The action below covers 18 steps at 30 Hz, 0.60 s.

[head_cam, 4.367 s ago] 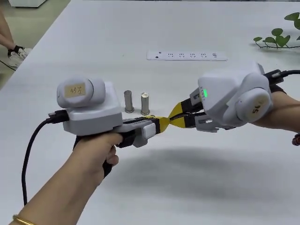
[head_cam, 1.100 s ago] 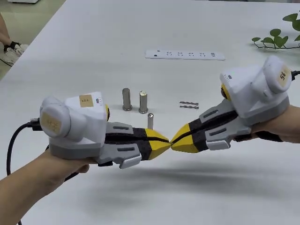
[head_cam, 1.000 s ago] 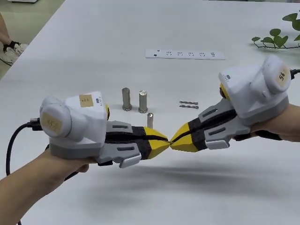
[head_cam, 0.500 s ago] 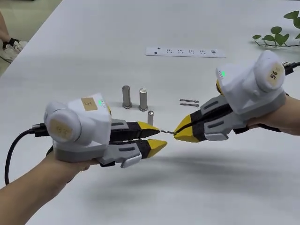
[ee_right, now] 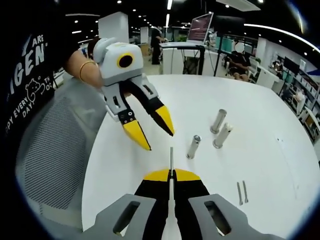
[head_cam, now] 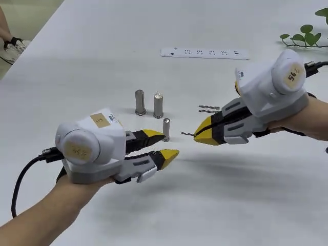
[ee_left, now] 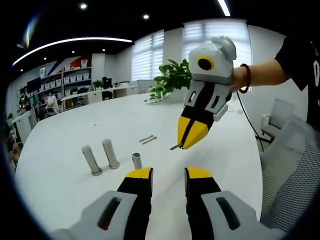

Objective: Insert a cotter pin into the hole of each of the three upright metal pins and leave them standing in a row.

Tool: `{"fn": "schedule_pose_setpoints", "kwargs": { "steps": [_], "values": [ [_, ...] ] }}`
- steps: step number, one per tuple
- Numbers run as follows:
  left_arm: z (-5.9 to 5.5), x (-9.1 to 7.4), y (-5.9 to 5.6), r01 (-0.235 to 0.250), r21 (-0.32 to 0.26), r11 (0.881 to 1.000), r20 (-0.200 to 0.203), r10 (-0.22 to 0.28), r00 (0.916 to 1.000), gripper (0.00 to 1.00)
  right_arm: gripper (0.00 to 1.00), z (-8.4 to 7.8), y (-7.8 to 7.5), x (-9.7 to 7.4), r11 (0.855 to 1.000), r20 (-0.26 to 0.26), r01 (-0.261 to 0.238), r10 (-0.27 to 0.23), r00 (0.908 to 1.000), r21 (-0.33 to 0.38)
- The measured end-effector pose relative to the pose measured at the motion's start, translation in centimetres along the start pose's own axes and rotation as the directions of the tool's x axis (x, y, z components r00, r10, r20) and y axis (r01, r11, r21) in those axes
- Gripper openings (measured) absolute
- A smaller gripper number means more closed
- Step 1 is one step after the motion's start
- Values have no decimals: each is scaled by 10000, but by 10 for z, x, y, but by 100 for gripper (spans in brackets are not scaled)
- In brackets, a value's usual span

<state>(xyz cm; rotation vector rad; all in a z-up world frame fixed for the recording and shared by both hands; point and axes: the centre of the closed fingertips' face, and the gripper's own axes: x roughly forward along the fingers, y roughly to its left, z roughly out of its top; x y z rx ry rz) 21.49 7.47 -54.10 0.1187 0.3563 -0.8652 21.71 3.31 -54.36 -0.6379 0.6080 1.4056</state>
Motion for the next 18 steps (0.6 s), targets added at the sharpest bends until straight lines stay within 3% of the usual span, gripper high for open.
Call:
{"fn": "schedule_pose_setpoints", "kwargs": {
  "steps": [9,18],
  "values": [
    [8,7,23,-939,-824,9922,343,970,9947,26,0,-3,-12,7,9998,-223,185,-184,9996,39],
    [-5,23,39,-1655,-897,9821,-175,1646,9862,26,0,0,-26,11,9992,-218,384,-386,9990,-80]
  ]
}}
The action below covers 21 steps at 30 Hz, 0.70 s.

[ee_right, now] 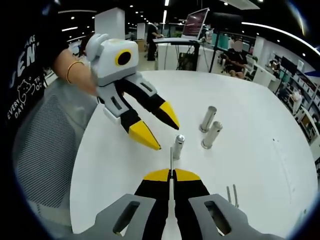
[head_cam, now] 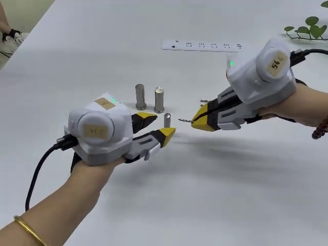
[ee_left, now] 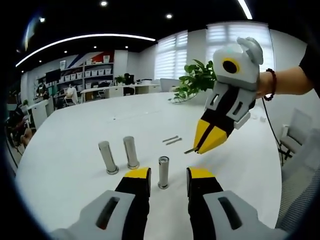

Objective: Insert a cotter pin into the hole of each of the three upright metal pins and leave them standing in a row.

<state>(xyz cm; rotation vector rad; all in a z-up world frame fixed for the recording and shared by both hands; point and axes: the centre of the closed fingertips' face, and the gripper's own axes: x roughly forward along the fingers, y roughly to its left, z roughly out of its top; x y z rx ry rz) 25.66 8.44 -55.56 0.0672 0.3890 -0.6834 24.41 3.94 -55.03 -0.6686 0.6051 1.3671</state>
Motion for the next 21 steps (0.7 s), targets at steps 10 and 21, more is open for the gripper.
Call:
{"fn": "schedule_pose_setpoints", "kwargs": {
  "steps": [10,21],
  "values": [
    [-14,19,5,-266,-75,9996,-469,262,9986,21,0,-5,-12,10,9999,-331,-91,86,9994,-145],
    [-21,26,8,-327,113,9994,-706,335,9969,17,0,-1,-11,18,9993,-359,-285,277,9990,-242]
  ]
}}
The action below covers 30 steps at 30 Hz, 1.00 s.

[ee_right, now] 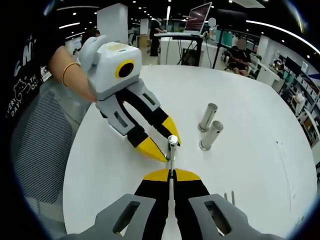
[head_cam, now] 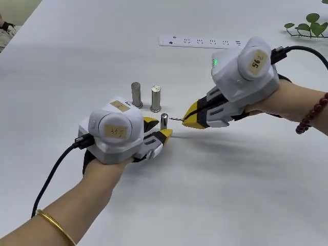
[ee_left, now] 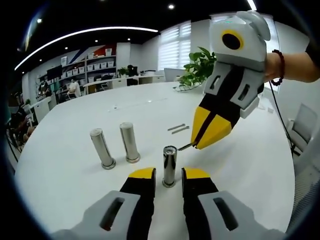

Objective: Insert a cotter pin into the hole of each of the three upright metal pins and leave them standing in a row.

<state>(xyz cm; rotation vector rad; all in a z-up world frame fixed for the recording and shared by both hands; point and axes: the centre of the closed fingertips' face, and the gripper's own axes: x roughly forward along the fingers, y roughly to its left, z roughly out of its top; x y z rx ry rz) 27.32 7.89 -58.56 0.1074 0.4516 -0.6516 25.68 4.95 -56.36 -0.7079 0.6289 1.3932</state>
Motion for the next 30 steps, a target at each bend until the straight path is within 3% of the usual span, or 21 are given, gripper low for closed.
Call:
{"fn": "schedule_pose_setpoints", "kwargs": {
  "steps": [18,30],
  "values": [
    [0,3,-2,124,213,9997,-35,-123,9999,6,0,2,-1,3,9998,-80,-78,76,9999,-192],
    [1,5,-2,101,618,9980,20,-102,9999,6,0,6,-5,6,9991,-92,-36,32,10000,-423]
  ]
}}
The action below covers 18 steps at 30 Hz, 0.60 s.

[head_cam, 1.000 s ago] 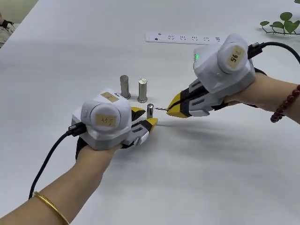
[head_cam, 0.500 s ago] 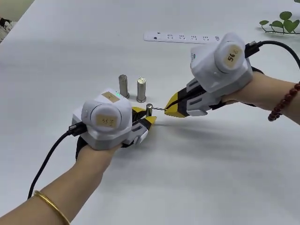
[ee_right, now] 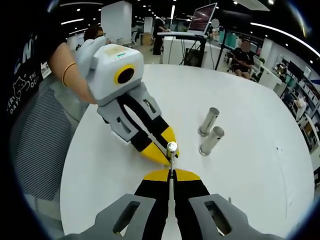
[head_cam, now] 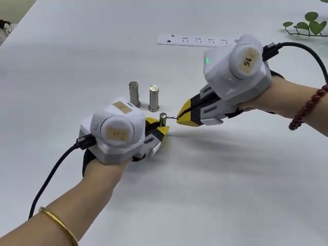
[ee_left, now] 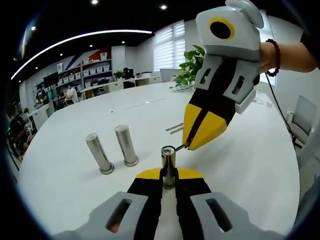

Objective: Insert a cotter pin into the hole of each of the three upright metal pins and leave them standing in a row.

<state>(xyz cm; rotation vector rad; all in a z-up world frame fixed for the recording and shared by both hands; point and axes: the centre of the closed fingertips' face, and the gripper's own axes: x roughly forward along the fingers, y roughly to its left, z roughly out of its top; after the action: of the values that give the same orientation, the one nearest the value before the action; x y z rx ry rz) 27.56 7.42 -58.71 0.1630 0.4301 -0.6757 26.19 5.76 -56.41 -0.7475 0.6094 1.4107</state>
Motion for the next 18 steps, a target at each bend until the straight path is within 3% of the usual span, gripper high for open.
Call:
{"fn": "schedule_pose_setpoints", "kwargs": {
  "steps": [18],
  "values": [
    [-1,0,0,53,-80,10000,50,-52,10000,5,0,7,0,10,9983,-84,-28,23,10000,-577]
  ]
}}
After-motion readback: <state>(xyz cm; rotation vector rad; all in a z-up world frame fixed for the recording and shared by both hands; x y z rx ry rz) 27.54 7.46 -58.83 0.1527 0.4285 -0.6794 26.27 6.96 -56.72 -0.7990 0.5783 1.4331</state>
